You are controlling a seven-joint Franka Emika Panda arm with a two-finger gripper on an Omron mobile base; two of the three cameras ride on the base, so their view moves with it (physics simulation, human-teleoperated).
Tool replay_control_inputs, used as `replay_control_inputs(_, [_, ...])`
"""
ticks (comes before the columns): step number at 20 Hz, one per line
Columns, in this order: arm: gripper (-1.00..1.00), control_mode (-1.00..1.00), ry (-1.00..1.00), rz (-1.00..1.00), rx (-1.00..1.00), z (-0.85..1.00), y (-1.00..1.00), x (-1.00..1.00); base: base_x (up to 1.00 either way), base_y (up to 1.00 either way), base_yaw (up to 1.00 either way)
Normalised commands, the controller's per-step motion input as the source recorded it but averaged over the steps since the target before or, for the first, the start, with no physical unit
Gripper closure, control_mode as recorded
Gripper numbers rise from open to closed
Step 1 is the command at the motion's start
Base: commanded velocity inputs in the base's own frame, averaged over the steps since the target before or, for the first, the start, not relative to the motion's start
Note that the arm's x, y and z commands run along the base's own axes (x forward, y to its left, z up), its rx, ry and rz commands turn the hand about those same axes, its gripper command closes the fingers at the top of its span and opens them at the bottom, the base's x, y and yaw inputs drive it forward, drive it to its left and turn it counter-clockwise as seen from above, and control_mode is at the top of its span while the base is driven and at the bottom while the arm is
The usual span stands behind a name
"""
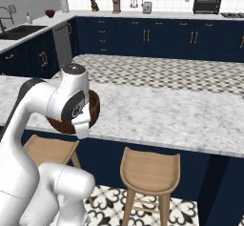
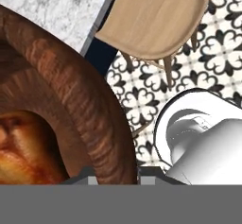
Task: Pick the chicken drumstick and lemon from their plates and place them in the bowl. Then put the bowl in the fridge.
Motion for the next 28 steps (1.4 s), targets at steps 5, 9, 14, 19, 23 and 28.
replay_control_inputs(5, [1.0,-1.0,0.02,-0.08,0.29,0.0,0.0,-0.14,0.0,0.0,0.0])
replay_control_inputs(9, [1.0,-1.0,0.08,-0.04,0.03,0.0,0.0,-0.06,0.0,0.0,0.0])
replay_control_inputs(14, [1.0,-1.0,0.0,0.0,0.0,0.0,0.0,0.0,0.0,0.0,0.0])
replay_control_inputs(19, [1.0,1.0,0.0,0.0,0.0,0.0,0.0,0.0,-0.54,-0.14,-0.03])
replay_control_inputs(23, [1.0,1.0,0.0,0.0,0.0,0.0,0.0,0.0,-1.0,-0.81,-0.14])
replay_control_inputs(28, [1.0,1.0,0.0,0.0,0.0,0.0,0.0,0.0,-0.11,-0.99,-0.05])
